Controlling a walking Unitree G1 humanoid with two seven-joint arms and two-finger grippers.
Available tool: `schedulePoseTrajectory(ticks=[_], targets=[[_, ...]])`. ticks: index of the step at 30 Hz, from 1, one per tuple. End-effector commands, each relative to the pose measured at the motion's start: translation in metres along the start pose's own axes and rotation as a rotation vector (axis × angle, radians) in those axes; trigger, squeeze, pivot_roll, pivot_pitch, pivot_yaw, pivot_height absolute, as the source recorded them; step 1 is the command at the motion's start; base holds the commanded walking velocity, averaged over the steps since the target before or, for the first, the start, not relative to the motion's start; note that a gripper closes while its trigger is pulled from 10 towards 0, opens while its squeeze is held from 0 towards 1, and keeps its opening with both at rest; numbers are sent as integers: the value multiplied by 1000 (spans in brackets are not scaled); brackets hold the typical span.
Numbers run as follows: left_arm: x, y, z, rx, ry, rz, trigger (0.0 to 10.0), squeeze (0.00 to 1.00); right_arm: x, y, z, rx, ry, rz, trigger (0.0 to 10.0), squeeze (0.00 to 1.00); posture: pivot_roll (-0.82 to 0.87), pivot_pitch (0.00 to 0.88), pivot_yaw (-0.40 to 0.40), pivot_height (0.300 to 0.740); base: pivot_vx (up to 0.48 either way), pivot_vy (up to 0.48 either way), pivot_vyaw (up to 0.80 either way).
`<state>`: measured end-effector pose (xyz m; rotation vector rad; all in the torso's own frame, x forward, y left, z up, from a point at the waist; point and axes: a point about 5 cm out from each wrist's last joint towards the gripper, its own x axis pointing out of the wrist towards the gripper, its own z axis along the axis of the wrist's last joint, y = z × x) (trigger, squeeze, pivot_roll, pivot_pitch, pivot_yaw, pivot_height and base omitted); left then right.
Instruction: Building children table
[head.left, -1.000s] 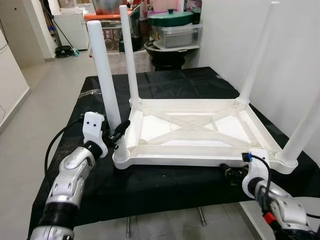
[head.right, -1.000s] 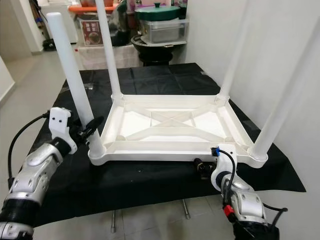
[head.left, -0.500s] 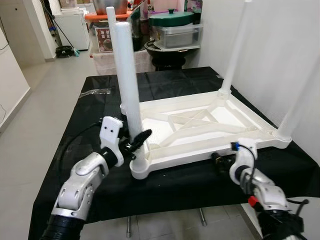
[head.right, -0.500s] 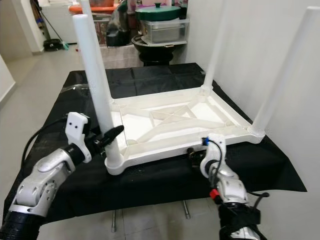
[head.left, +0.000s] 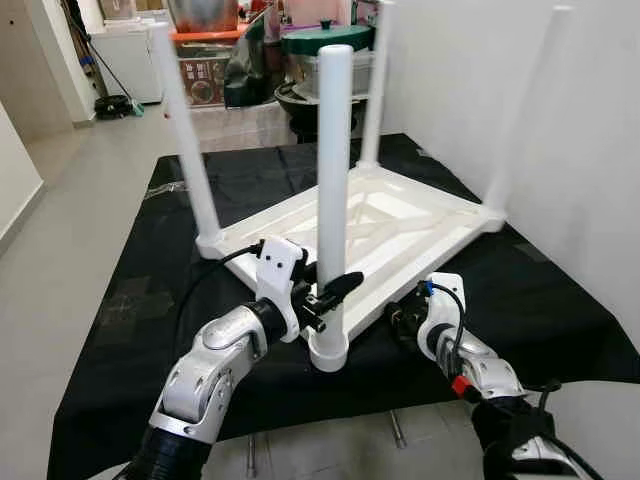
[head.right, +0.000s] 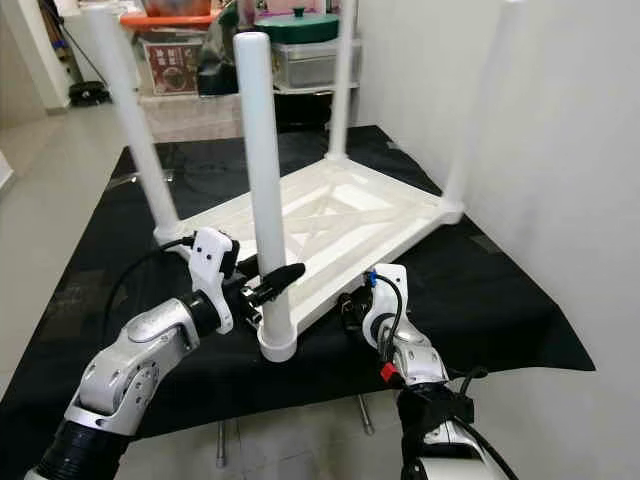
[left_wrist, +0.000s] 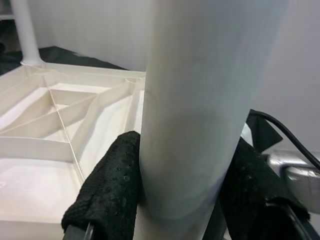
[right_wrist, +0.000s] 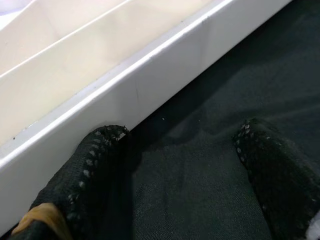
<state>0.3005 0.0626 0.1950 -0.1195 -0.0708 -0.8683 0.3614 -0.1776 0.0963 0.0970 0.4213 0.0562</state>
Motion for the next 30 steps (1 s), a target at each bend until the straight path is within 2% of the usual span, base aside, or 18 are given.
schedulePoseTrajectory(ticks=[1, 2, 9, 11, 15, 18, 20, 21, 22, 23, 24, 26, 28, 29, 30], targets=[[19, -49, 2, -130, -44, -298, 10000, 0, 5, 25, 9, 16, -30, 85, 10000, 0, 26, 0, 10, 740, 0, 0, 0], [25, -53, 2, -123, -37, -312, 10000, 0, 7, 22, 13, 24, -44, 67, 10000, 0, 16, 0, 18, 740, 0, 0, 0], [32, -48, 4, -101, -46, -269, 10000, 0, 7, 13, 14, 33, -58, 30, 10000, 0, 11, 0, 23, 740, 0, 0, 0], [36, -32, 8, -96, -77, -140, 10000, 0, 4, -3, 11, 54, -69, -19, 10000, 0, 11, 0, 24, 740, 0, 0, 0], [36, -25, 9, -96, -86, -81, 10000, 0, 3, -8, 6, 55, -65, -33, 10000, 0, 7, 0, 27, 740, 0, 0, 0], [37, -21, 2, -71, -71, -12, 10000, 0, -1, -18, 0, 20, -60, -75, 10000, 0, 0, 0, 25, 740, 0, 0, 0], [36, -16, 2, -61, -80, 30, 10000, 0, -6, -36, 5, -6, -97, -160, 10000, 0, -1, 0, 24, 740, 0, 0, 0], [36, -16, 2, -61, -80, 30, 10000, 0, -6, -36, 5, -6, -97, -160, 10000, 0, -1, 0, 24, 740, 0, 0, 0], [35, -15, 2, -59, -83, 43, 10000, 0, -9, -45, 9, -11, -121, -211, 10000, 0, -1, 0, 24, 740, 0, 0, 0], [30, -9, 0, -54, -85, 71, 10000, 0, -21, -71, 23, -17, -210, -338, 10000, 0, -9, 0, 24, 740, 0, 0, 0], [30, -9, 0, -54, -85, 71, 10000, 0, -21, -71, 23, -17, -210, -338, 10000, 0, -9, 0, 24, 740, 0, 0, 0], [26, -5, -3, -49, -84, 84, 10000, 0, -31, -84, 36, 3, -286, -378, 10000, 0, -9, 0, 25, 740, 0, 0, 0], [24, -3, -4, -40, -81, 93, 10000, 0, -36, -85, 43, -8, -323, -364, 10000, 0, -12, 0, 26, 740, 0, 0, 0], [21, 0, -6, -36, -81, 104, 10000, 545, -43, -85, 54, -42, -380, -344, 10000, 0, -18, 0, 31, 740, 0, 0, 0], [19, 2, -7, -32, -83, 113, 10000, 620, -49, -84, 61, -71, -422, -325, 10000, 0, -18, 0, 31, 740, 0, 0, 0]])
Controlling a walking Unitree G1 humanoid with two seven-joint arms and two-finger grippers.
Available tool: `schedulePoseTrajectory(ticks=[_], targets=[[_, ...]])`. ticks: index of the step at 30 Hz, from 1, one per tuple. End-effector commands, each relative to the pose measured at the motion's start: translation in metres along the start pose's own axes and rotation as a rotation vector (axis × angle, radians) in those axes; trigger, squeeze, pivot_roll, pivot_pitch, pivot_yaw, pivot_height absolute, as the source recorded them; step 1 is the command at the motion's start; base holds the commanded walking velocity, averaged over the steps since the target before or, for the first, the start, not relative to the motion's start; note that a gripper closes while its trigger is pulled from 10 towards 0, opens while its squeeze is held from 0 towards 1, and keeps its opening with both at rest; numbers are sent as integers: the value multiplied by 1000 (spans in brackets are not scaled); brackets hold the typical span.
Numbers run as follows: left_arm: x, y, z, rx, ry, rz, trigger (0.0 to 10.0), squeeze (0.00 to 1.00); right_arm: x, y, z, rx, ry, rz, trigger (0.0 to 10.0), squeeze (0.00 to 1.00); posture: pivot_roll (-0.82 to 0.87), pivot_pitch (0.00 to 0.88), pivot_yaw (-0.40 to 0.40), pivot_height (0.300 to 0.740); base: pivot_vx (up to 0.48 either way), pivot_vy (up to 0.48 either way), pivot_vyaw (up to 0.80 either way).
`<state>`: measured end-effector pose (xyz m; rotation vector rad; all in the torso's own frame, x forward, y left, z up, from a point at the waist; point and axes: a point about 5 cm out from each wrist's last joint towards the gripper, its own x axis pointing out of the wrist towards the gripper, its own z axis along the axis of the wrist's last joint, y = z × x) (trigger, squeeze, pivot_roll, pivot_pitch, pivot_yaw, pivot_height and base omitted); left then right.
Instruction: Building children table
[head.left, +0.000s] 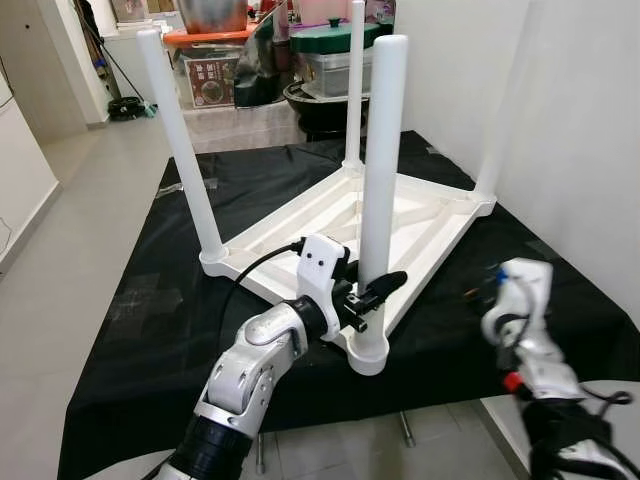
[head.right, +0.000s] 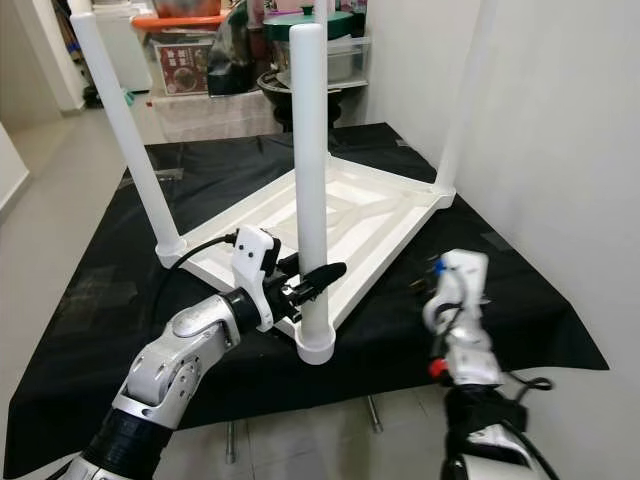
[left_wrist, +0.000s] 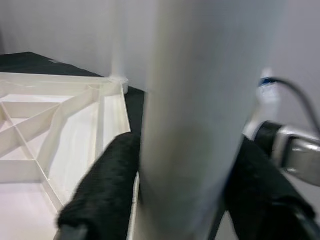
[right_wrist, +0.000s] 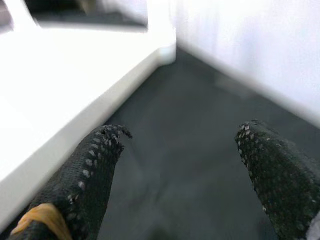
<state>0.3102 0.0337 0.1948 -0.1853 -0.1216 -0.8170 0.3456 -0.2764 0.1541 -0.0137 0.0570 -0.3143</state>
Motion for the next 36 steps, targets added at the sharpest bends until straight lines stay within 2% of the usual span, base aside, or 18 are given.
schedulePoseTrajectory(ticks=[1, 2, 3, 5, 8, 16, 17, 19, 20, 22, 24, 25, 26, 27, 29, 30, 31, 36], targets=[[-9, 14, -2, 5, -10, 65, 10000, 620, -3, 6, 9, -11, -50, 48, 10000, 0, -18, 0, 31, 740, 0, 0, 0], [-10, 15, -2, 3, -16, 67, 10000, 1000, -5, 7, 16, -27, -88, 72, 10000, 0, -23, 0, 32, 740, 0, 0, 0], [-10, 15, -2, 3, -16, 67, 10000, 1000, -5, 7, 16, -27, -88, 72, 10000, 0, -23, 0, 32, 740, 0, 0, 0], [-13, 16, -1, 5, -33, 60, 10000, 1000, -11, 10, 28, -47, -154, 117, 10000, 0, -25, 0, 30, 740, 0, 0, 0], [-17, 13, 4, 4, -64, 28, 10000, 1000, -25, 23, 43, -76, -241, 199, 10000, 0, -25, 0, 31, 740, 0, 0, 0], [-26, 11, 4, 38, -72, 19, 10000, 1000, -32, 28, 41, -69, -248, 171, 10000, 0, -14, 0, 27, 740, 0, 0, 0], [-30, 11, 5, 46, -81, 25, 10000, 1000, -33, 27, 41, -59, -250, 157, 10000, 0, -13, 0, 23, 740, 0, 0, 0], [-47, 11, 12, 41, -108, 8, 10000, 1000, -38, 21, 46, -64, -276, 121, 10000, 0, -10, 0, 20, 740, 0, 0, 0], [-47, 11, 12, 41, -108, 8, 10000, 1000, -38, 21, 46, -64, -276, 121, 10000, 0, -10, 0, 20, 740, 0, 0, 0], [-66, 11, 16, 59, -105, 5, 10000, 1000, -46, 14, 47, -49, -286, 110, 10000, 0, -8, 0, 15, 740, 0, 0, 0], [-85, 16, 17, 72, -88, 39, 10000, 961, -56, 13, 43, -42, -276, 173, 10000, 0, -8, 0, 14, 740, 0, 0, 0], [-85, 16, 17, 72, -88, 39, 10000, 961, -56, 13, 43, -42, -276, 173, 10000, 0, -8, 0, 14, 740, 0, 0, 0], [-91, 17, 17, 76, -81, 45, 10000, 961, -60, 14, 41, -46, -269, 204, 10000, 0, -8, 0, 13, 740, 0, 0, 0], [-101, 16, 18, 72, -78, 43, 10000, 0, -67, 17, 35, -51, -242, 264, 10000, 0, -6, 0, 11, 740, 0, 0, 0], [-118, 11, 18, 72, -54, 16, 10000, 0, -81, 21, 18, -106, -168, 390, 10000, 0, 3, 0, 2, 740, 0, 0, 0], [-118, 11, 18, 72, -54, 16, 10000, 0, -81, 21, 18, -106, -168, 390, 10000, 0, 3, 0, 2, 740, 0, 0, 0], [-126, 9, 16, 72, -26, 13, 10000, 0, -88, 20, 9, -146, -126, 446, 10000, 0, 8, 0, -4, 740, 0, 0, 0], [-136, 7, 11, 75, 11, 24, 10000, 0, -96, 16, -2, -195, -61, 513, 10000, 0, 8, 0, -3, 740, 0, 0, 0]])
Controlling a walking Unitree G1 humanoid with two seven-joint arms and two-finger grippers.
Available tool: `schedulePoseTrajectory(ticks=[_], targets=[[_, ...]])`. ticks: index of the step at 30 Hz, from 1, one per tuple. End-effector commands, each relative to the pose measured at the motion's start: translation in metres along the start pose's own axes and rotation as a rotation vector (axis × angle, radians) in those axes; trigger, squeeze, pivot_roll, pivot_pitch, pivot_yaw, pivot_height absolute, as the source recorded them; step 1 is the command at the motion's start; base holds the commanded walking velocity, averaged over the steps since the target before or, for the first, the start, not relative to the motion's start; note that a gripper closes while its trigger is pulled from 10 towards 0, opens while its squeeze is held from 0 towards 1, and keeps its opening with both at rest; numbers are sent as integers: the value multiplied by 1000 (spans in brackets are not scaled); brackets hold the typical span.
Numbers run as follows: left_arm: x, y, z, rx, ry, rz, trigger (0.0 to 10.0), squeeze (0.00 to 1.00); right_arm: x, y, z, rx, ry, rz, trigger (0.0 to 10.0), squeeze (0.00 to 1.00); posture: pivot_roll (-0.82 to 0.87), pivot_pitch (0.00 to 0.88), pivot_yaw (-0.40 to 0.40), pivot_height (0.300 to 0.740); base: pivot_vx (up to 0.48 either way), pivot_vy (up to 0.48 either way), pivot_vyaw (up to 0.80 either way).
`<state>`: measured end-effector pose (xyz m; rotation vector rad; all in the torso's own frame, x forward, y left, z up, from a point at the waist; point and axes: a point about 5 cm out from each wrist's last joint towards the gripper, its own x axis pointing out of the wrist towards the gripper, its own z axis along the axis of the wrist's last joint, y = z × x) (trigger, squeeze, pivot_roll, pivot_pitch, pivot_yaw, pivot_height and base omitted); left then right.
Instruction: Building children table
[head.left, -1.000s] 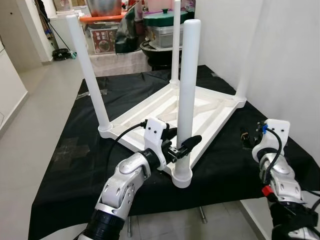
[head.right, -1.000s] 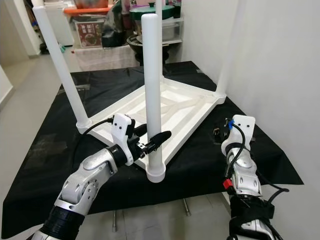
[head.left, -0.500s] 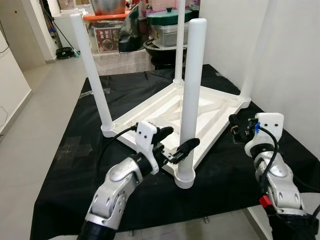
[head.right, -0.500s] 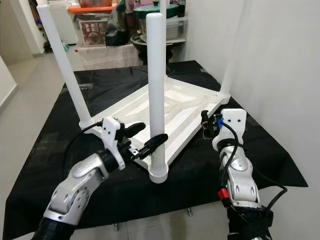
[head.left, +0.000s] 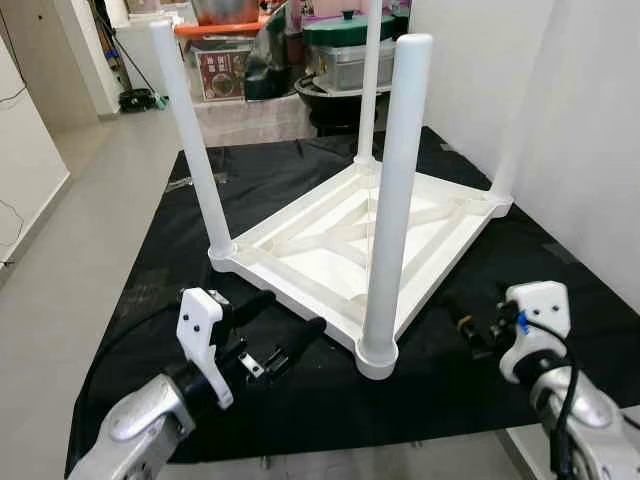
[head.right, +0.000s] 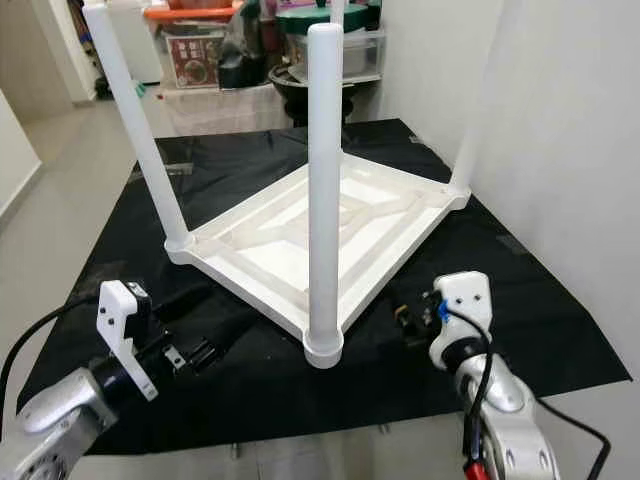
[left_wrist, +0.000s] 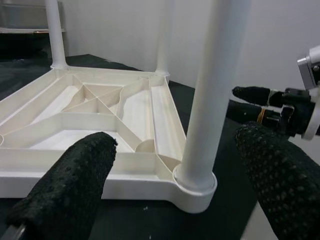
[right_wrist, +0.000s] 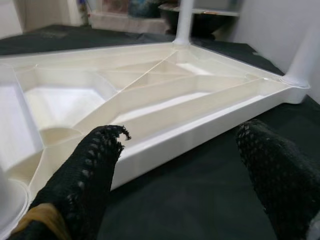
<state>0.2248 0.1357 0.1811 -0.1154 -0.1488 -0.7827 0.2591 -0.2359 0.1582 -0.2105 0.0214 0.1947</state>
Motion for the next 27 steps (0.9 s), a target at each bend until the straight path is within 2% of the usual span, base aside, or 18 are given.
schedulePoseTrajectory(ticks=[1, 3, 6, 8, 9, 11, 12, 14, 16, 17, 19, 20, 21, 24, 27], targets=[[-8, 4, -3, 6, 31, 35, 10000, 0, -7, 0, -6, -13, 51, 75, 10000, 0, 1, 0, 0, 740, 0, 0, 0], [-13, 10, -7, 16, 50, 92, 10000, 0, -17, -9, -7, -47, 92, 141, 10000, 0, -2, 0, 1, 740, 0, 0, 0], [-14, 13, -7, 16, 55, 112, 10000, 0, -21, -9, -5, -50, 101, 180, 10000, 0, -6, 0, 5, 740, 0, 0, 0], [-18, 19, -9, 22, 86, 137, 10000, 0, -28, -1, 3, -38, 90, 302, 10000, 0, -9, 0, 8, 740, 0, 0, 0], [-18, 19, -9, 22, 86, 137, 10000, 0, -28, -1, 3, -38, 90, 302, 10000, 0, -9, 0, 8, 740, 0, 0, 0], [-26, 28, -15, 38, 146, 174, 10000, 0, -33, 5, 12, -21, 58, 379, 10000, 0, -11, 0, 9, 740, 0, 0, 0], [-26, 28, -15, 38, 146, 174, 10000, 0, -33, 5, 12, -21, 58, 379, 10000, 0, -11, 0, 9, 740, 0, 0, 0], [-37, 43, -22, 68, 199, 263, 10000, 0, -31, 15, 18, 11, 17, 407, 10000, 0, -9, 0, 9, 740, 0, 0, 0], [-37, 43, -22, 68, 199, 263, 10000, 0, -31, 15, 18, 11, 17, 407, 10000, 0, -9, 0, 9, 740, 0, 0, 0], [-42, 48, -23, 76, 211, 302, 10000, 0, -32, 24, 21, 31, -2, 445, 10000, 0, -2, 0, 6, 740, 0, 0, 0], [-42, 48, -23, 76, 211, 302, 10000, 0, -32, 24, 21, 31, -2, 445, 10000, 0, -2, 0, 6, 740, 0, 0, 0], [-44, 51, -23, 84, 217, 332, 10000, 0, -32, 31, 22, 43, -12, 479, 10000, 0, 0, 0, 3, 740, 0, 0, 0], [-44, 51, -23, 84, 217, 332, 10000, 0, -32, 31, 22, 43, -12, 479, 10000, 0, 0, 0, 3, 740, 0, 0, 0], [-44, 56, -22, 97, 209, 387, 10000, 0, -21, 41, 24, 53, -35, 498, 10000, 0, 5, 0, -7, 740, 0, 0, 0], [-43, 57, -22, 97, 207, 391, 10000, 0, -19, 44, 26, 58, -43, 504, 10000, 0, 7, 0, -7, 740, 0, 0, 0]])
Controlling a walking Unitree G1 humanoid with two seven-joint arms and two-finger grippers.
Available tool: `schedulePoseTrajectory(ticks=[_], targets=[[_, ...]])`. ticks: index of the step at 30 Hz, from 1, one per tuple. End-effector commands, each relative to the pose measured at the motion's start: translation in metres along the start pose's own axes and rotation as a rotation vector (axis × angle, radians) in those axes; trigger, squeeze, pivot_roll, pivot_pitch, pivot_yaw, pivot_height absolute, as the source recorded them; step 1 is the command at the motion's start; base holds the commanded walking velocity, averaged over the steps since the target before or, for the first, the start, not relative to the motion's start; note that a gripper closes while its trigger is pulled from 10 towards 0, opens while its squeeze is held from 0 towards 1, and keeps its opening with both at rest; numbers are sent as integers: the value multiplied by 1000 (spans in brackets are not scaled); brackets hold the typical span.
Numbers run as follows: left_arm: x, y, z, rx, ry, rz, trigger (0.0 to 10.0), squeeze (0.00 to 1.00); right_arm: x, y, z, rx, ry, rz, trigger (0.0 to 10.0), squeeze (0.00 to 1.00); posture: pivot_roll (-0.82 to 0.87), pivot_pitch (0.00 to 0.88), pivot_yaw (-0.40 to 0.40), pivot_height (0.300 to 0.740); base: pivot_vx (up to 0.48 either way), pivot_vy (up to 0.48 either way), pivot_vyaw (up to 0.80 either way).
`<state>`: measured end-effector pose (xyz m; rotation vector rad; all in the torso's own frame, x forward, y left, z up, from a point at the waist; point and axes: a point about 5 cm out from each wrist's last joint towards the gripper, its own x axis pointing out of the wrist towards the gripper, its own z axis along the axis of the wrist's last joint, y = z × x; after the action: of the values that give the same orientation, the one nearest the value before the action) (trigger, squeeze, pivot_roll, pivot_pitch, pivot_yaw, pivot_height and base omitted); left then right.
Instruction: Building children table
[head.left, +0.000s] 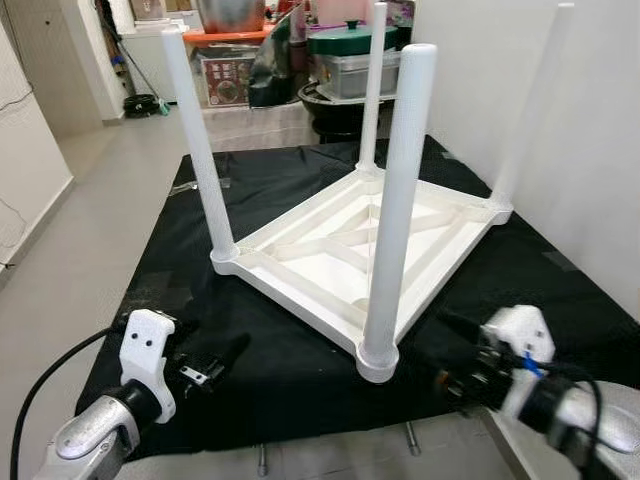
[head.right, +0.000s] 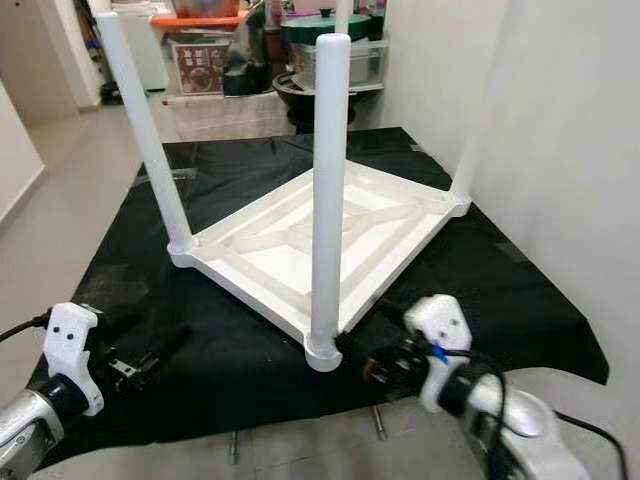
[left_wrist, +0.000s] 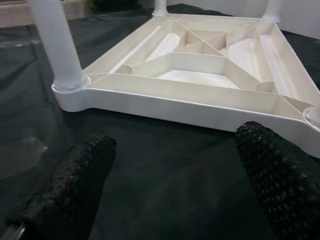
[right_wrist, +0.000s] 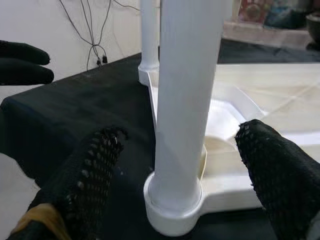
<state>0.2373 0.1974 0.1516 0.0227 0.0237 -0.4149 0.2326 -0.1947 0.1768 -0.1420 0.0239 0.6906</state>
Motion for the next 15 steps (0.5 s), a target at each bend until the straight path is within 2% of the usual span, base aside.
schedulePoseTrajectory(ticks=[1, 7, 9, 11, 15], targets=[[-2, 4, -2, 4, 8, 25, 10000, 0, 5, 5, 0, 6, 0, 19, 10000, 0, 7, 0, -7, 740, 0, 0, 0], [3, 3, -3, 0, -3, 38, 10000, 0, 29, 11, 4, 35, -47, 2, 10000, 0, 16, 0, -14, 740, 0, 0, 0], [3, 3, -3, 0, -3, 38, 10000, 0, 29, 11, 4, 35, -47, 2, 10000, 0, 16, 0, -14, 740, 0, 0, 0], [5, 3, -2, 1, -10, 44, 10000, 0, 37, 15, 1, 33, -43, -9, 10000, 0, 27, 0, -18, 740, 0, 0, 0], [6, 3, -1, -1, -13, 49, 10000, 0, 42, 19, 0, 53, -49, -11, 10000, 0, 28, 0, -18, 740, 0, 0, 0]])
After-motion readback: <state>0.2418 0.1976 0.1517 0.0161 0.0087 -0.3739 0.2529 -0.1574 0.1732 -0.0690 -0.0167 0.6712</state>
